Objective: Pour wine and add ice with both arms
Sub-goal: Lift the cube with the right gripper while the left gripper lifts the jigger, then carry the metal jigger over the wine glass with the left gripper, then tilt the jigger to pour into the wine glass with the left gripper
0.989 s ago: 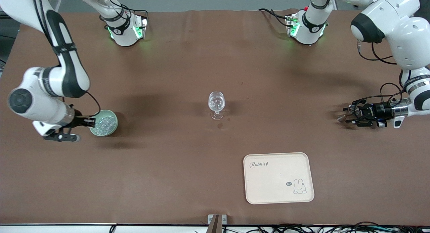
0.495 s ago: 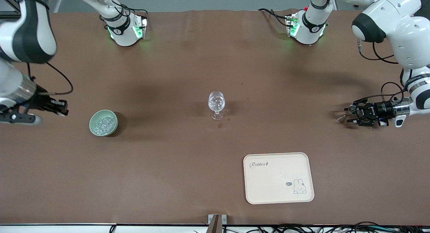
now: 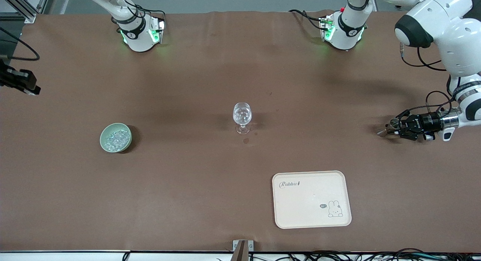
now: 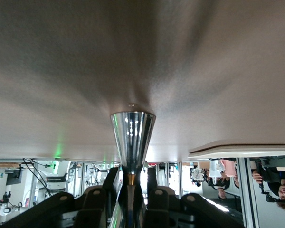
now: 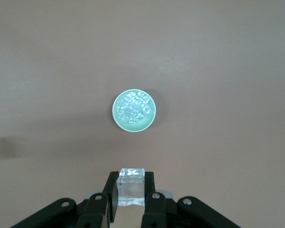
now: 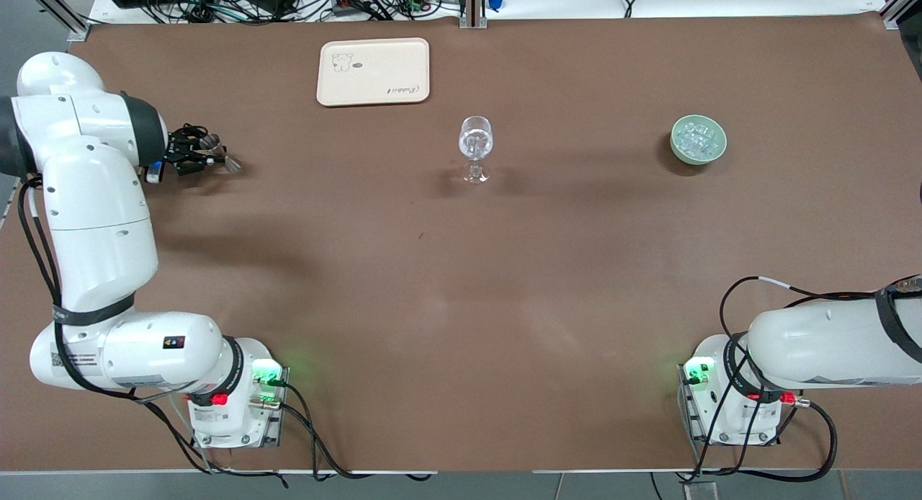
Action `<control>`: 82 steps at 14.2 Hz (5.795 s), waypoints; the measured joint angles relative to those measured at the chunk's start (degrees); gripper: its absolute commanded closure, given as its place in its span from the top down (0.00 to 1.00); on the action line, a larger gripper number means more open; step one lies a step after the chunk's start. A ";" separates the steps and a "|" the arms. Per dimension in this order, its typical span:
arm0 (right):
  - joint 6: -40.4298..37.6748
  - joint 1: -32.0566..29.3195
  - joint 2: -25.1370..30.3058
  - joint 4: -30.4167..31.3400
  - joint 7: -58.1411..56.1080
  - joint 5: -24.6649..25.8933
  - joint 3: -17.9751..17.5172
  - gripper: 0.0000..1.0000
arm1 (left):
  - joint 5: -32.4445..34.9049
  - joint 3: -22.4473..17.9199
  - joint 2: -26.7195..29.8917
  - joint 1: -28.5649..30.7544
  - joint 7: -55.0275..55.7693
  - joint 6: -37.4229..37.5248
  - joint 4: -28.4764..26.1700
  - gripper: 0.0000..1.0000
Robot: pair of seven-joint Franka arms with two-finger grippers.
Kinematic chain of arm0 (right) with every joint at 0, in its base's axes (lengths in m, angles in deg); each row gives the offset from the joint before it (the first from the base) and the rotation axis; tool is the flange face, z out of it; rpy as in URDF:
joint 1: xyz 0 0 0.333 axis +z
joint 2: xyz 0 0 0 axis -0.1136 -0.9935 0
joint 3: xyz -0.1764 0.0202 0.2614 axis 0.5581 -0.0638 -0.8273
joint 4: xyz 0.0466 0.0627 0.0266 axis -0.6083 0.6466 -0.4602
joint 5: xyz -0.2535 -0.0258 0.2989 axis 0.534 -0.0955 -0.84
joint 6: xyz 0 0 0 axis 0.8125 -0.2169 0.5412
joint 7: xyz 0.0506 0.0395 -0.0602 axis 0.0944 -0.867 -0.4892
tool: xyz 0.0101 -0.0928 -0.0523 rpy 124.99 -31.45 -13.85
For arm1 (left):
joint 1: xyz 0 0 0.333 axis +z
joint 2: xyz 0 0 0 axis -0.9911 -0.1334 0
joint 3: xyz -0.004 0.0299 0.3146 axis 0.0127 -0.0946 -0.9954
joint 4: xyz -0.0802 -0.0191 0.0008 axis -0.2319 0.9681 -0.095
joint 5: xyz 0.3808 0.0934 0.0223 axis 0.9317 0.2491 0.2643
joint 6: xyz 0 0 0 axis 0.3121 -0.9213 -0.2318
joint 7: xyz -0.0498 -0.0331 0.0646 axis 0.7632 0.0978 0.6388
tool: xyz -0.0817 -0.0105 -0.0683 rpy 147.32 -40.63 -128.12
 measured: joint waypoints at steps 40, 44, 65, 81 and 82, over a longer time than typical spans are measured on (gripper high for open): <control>-0.38 1.36 -0.45 -0.20 0.60 -0.53 -1.30 0.01 | -4.52 55.28 44.58 -5.28 33.14 -51.82 -23.51 0.01; -0.38 1.36 -0.45 -0.20 0.60 -0.53 -1.26 0.01 | -4.68 63.69 44.41 -5.22 34.26 -63.42 -23.49 0.01; -0.39 1.29 -0.45 -0.20 0.60 -0.53 -0.79 0.01 | 40.36 75.77 38.81 -5.79 63.82 -75.10 -14.29 0.00; -0.51 1.29 -0.45 -0.20 0.60 -0.53 -0.63 0.01 | 70.22 77.31 34.79 -6.82 78.62 -71.72 -9.83 0.00; -0.51 1.29 -0.45 -0.20 0.60 -0.53 -0.63 0.01 | 70.93 77.32 34.79 -6.84 78.80 -71.56 -9.83 0.00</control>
